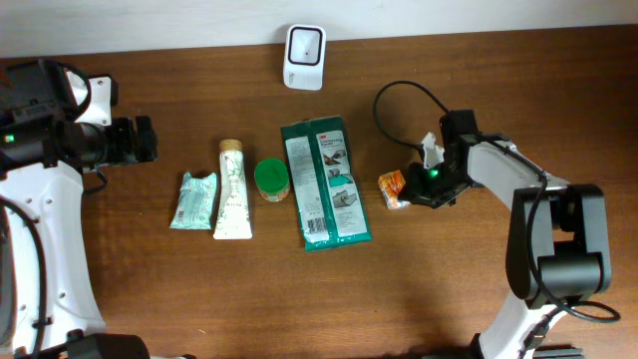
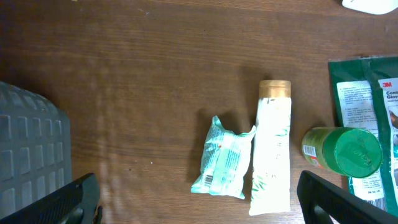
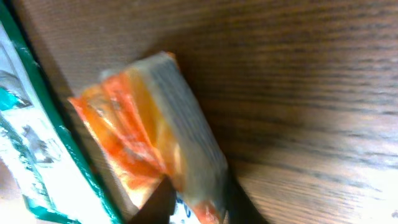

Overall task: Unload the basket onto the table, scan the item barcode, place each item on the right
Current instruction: 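Lift the orange box with the right gripper toward the barcode scanner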

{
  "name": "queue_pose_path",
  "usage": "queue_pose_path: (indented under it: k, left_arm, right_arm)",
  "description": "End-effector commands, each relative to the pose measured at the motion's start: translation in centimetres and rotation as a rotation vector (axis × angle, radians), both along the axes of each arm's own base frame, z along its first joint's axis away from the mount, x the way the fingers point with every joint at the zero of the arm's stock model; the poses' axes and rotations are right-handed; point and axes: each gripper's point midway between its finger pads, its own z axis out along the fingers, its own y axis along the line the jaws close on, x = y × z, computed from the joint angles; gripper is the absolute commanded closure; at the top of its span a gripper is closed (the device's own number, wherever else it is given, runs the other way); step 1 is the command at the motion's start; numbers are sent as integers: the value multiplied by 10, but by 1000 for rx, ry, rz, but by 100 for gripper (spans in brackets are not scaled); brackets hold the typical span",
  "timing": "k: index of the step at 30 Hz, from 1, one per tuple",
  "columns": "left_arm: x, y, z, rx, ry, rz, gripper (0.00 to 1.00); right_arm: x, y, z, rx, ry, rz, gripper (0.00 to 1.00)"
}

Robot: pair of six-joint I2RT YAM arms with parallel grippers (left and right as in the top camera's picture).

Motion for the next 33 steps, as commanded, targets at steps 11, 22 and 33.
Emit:
queue_pose_path:
  k: [11,22,33]
  left_arm:
    - [0,-1,3,3,-11,-21,1]
    - [0,-1,3,3,-11,-21,1]
    - [0,-1,3,3,-11,-21,1]
  right_arm:
    - [-20,94,218,939,-315,272,96]
    - [-20,96,242,1101,95,31,96]
    - [27,7,145,-95,-208,-36,96]
